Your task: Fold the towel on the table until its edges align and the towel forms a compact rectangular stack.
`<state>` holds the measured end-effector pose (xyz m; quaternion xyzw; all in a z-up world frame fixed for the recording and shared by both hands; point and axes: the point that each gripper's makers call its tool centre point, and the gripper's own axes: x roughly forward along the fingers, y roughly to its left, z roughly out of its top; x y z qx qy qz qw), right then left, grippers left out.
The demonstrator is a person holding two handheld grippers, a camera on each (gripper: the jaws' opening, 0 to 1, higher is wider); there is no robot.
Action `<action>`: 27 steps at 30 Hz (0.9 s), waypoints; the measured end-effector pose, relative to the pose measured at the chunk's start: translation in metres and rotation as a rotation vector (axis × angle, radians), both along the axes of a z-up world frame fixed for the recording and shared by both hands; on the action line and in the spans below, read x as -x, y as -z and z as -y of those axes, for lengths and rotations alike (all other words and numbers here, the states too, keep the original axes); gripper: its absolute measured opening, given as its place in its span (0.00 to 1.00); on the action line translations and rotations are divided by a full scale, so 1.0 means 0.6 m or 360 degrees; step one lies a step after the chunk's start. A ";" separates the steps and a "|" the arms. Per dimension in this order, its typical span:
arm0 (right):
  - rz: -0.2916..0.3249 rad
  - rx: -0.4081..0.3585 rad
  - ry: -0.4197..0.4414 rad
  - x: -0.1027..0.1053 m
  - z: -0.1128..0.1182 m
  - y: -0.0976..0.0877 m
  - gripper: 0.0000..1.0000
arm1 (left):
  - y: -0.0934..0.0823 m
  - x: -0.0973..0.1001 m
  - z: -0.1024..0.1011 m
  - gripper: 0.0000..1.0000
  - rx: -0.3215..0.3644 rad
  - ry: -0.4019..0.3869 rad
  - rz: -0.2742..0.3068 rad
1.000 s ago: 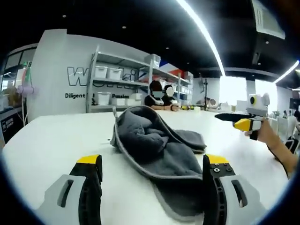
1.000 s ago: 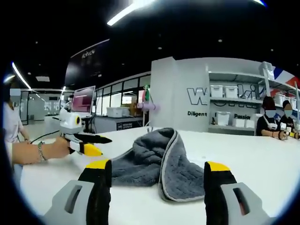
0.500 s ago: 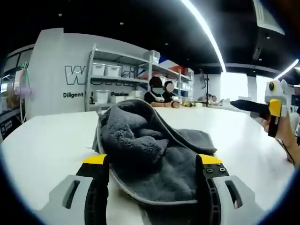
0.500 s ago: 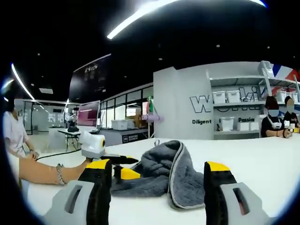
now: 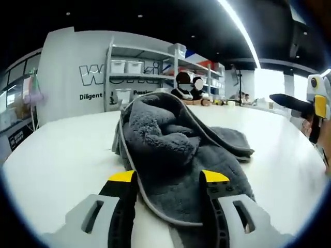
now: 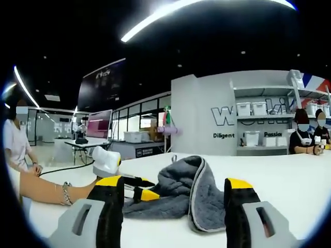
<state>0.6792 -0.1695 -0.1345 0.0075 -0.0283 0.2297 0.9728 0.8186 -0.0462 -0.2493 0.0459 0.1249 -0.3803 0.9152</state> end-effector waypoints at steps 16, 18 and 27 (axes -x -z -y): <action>-0.0007 0.0003 -0.0006 -0.001 -0.002 0.001 0.79 | 0.018 -0.016 -0.037 0.03 0.0057 -0.0089 -0.0135; -0.0008 0.0007 -0.0006 -0.001 -0.003 0.002 0.79 | 0.017 -0.015 -0.035 0.03 0.0061 -0.0086 -0.0136; -0.0006 0.0002 -0.0005 -0.002 -0.002 0.000 0.79 | 0.005 -0.007 -0.036 0.02 0.0007 -0.0052 -0.0084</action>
